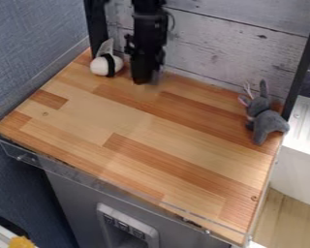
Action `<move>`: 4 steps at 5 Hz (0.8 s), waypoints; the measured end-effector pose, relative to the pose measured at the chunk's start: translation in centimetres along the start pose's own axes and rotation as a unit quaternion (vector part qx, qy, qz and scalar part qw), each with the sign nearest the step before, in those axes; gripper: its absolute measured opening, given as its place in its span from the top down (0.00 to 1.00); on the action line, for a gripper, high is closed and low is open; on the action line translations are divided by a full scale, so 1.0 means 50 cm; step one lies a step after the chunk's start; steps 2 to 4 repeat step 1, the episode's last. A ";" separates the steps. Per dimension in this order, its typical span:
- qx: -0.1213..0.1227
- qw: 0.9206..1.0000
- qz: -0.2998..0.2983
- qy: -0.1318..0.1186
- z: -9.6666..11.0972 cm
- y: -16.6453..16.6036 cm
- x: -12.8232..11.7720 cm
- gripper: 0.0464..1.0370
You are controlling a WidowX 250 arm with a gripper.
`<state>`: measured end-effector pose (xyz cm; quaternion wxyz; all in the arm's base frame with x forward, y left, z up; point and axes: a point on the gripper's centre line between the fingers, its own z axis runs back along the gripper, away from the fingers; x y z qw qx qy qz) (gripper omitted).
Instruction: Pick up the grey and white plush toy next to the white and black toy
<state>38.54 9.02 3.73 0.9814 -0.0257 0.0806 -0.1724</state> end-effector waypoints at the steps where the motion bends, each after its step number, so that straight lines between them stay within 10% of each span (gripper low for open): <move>1: -0.009 0.994 0.113 0.004 0.068 0.016 -0.019 0.99; 4: -0.009 0.994 0.113 0.004 0.068 0.016 -0.019 0.99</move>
